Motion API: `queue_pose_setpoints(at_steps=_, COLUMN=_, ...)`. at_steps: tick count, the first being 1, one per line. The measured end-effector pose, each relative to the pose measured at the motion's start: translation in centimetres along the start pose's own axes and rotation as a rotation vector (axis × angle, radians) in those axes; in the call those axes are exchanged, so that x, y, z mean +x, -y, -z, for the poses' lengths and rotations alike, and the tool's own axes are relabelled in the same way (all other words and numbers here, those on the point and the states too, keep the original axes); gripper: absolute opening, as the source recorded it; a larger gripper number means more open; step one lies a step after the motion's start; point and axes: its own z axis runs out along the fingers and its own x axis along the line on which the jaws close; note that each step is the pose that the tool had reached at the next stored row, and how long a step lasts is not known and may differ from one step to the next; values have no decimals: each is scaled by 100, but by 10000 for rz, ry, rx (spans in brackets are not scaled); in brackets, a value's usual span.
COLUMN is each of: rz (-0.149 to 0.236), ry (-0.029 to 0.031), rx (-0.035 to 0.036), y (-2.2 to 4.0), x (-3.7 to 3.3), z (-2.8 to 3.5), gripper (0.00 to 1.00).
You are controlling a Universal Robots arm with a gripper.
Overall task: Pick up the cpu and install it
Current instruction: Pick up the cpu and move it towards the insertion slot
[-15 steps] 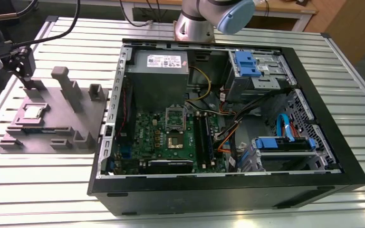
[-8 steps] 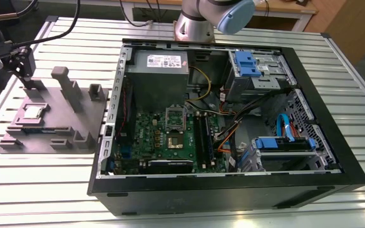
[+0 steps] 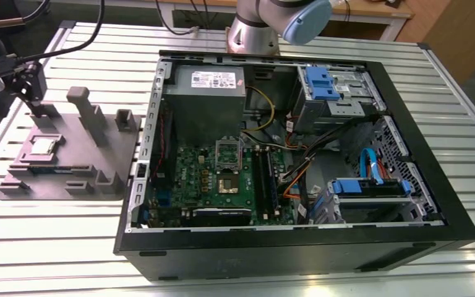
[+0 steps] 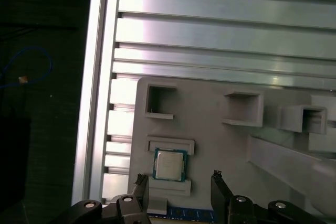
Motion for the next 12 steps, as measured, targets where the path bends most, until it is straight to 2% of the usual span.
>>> queue_pose_setpoints(at_steps=8, rz=-2, ry=-13, rx=-3, y=14, x=0, z=-131, gripper=59)
queue_pose_setpoints(at_steps=12, rz=-9, ry=-13, rx=-4, y=21, x=1, z=-174, gripper=59)
